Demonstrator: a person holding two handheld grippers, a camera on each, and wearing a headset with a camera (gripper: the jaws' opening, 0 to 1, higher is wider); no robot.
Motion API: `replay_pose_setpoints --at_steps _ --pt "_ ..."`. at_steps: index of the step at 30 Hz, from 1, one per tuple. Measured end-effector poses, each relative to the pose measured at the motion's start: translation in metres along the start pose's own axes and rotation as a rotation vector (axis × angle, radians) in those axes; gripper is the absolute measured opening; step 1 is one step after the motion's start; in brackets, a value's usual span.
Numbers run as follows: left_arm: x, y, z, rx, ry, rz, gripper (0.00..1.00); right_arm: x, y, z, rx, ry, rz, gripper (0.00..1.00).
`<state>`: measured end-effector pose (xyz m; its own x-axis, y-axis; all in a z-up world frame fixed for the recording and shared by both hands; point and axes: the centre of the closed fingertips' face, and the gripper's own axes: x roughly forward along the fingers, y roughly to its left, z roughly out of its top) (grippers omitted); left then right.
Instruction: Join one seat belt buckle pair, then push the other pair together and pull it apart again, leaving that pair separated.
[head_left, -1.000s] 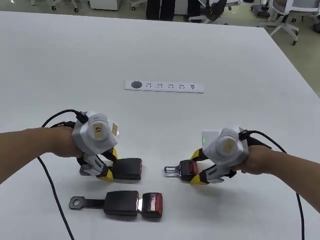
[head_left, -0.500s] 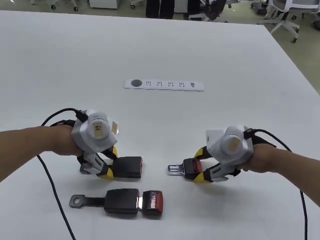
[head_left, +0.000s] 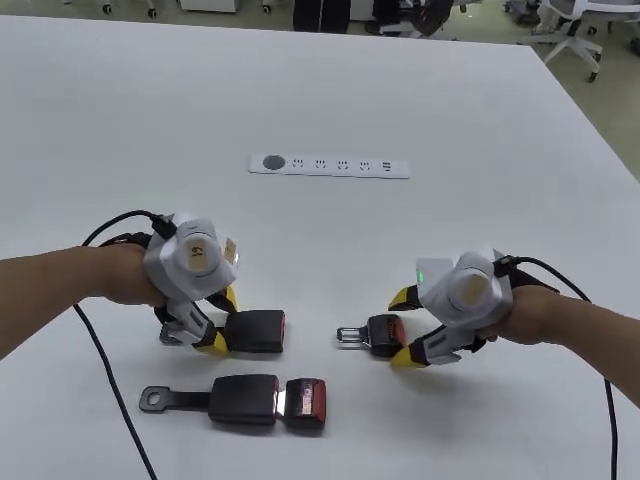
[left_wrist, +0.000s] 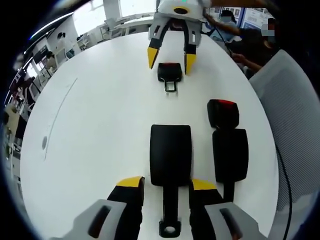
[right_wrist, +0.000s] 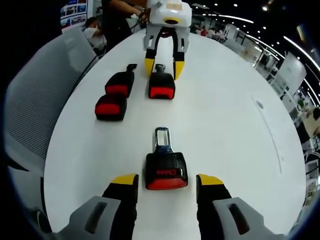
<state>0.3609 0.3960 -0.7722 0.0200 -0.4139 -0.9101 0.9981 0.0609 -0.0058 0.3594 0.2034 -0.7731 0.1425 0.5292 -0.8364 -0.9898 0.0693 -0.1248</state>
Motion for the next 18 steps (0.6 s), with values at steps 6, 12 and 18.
replay_pose_setpoints --at_steps 6,12,18 --pt "-0.008 0.0 -0.002 -0.017 -0.017 0.01 0.4 -0.006 0.005 -0.005 -0.017 0.006 0.004 0.49" --pt "-0.017 -0.008 -0.01 -0.071 -0.049 0.014 0.44 -0.014 0.008 -0.009 -0.011 0.008 -0.009 0.54" --pt "-0.026 -0.018 -0.02 -0.137 -0.088 0.039 0.47 -0.019 0.014 -0.01 -0.004 -0.003 -0.017 0.56"
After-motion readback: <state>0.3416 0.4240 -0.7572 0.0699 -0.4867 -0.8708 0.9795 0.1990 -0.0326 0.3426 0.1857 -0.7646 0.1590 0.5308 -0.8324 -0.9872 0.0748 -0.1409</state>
